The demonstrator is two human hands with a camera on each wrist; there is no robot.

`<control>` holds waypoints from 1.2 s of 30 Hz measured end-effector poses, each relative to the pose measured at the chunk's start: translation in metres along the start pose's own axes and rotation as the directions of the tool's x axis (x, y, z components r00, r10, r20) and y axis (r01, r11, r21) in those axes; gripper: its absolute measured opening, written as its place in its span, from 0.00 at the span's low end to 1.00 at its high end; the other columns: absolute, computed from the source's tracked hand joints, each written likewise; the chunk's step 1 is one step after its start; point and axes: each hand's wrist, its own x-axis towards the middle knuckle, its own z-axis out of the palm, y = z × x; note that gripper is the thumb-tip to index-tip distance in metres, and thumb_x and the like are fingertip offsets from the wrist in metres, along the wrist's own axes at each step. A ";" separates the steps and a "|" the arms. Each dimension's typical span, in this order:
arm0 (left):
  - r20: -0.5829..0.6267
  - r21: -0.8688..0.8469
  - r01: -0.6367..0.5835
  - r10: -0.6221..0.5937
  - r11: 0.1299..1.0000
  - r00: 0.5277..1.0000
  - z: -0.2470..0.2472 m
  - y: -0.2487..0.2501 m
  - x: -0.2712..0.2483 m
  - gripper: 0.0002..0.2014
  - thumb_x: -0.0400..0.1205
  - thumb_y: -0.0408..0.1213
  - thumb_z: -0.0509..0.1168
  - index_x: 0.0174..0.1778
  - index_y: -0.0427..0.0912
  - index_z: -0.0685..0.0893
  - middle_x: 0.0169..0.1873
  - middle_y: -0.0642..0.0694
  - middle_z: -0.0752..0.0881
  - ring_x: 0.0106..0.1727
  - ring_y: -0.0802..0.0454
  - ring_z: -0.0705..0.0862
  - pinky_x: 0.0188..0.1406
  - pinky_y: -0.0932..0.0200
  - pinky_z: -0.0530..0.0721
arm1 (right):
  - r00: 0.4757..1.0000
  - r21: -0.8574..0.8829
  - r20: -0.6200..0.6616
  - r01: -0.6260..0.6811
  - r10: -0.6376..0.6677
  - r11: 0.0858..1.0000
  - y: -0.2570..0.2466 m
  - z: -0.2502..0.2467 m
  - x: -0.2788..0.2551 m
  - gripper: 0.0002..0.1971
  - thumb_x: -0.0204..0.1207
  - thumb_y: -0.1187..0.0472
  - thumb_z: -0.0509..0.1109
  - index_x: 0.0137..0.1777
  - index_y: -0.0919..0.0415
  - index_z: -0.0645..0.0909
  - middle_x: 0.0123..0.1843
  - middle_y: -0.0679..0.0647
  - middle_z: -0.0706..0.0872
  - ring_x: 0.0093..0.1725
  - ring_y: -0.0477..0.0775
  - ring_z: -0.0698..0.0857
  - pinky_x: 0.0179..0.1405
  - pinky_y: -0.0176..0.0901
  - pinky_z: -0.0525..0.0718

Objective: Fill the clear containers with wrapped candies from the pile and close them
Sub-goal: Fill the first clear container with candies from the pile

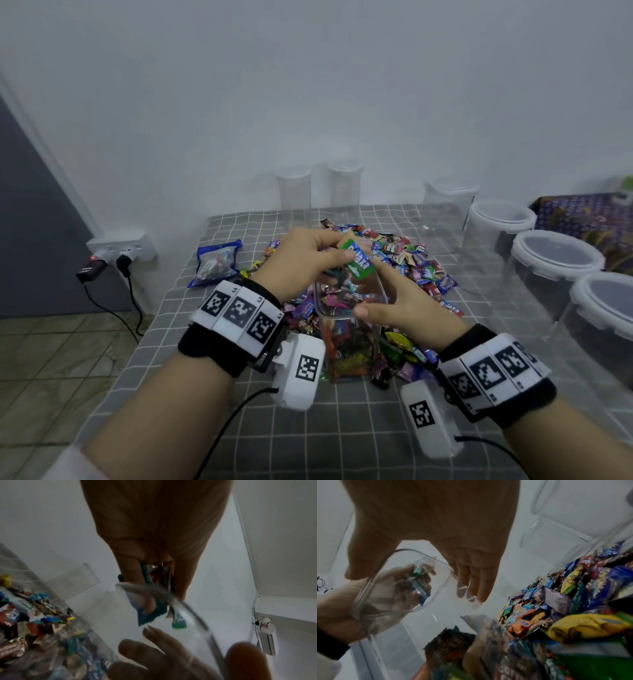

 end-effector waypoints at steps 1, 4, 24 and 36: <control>0.032 0.007 0.009 -0.009 1.000 0.999 0.001 0.000 -0.001 0.09 0.80 0.30 0.67 0.50 0.48 0.87 0.42 0.49 0.89 0.40 0.58 0.87 0.36 0.65 0.86 | 1.000 0.020 0.005 0.009 -0.010 1.000 -0.001 0.000 0.000 0.37 0.58 0.44 0.80 0.66 0.34 0.66 0.63 0.41 0.83 0.62 0.37 0.82 0.61 0.35 0.80; 0.066 0.023 0.005 -0.006 1.000 0.998 0.001 0.000 -0.002 0.10 0.80 0.30 0.68 0.52 0.49 0.86 0.45 0.50 0.89 0.43 0.56 0.88 0.38 0.64 0.86 | 1.000 0.057 0.000 0.023 -0.023 0.998 -0.001 0.000 0.000 0.37 0.58 0.47 0.82 0.66 0.39 0.69 0.62 0.41 0.84 0.60 0.36 0.83 0.56 0.31 0.81; -0.140 -0.100 -0.079 0.065 0.992 0.988 0.002 0.004 -0.003 0.09 0.82 0.30 0.64 0.49 0.49 0.85 0.47 0.48 0.88 0.42 0.56 0.86 0.30 0.67 0.84 | 0.999 -0.019 -0.055 -0.003 0.002 1.000 0.004 0.000 0.001 0.34 0.53 0.37 0.75 0.61 0.41 0.70 0.59 0.42 0.85 0.60 0.40 0.83 0.62 0.40 0.80; -0.250 0.381 0.276 -0.189 0.882 0.950 -0.026 -0.062 0.028 0.18 0.79 0.41 0.69 0.66 0.47 0.81 0.67 0.49 0.80 0.68 0.48 0.78 0.67 0.52 0.75 | 0.961 -0.354 -0.247 -0.209 0.124 0.912 0.002 -0.027 0.040 0.24 0.85 0.48 0.55 0.76 0.59 0.68 0.75 0.54 0.73 0.73 0.53 0.72 0.72 0.45 0.66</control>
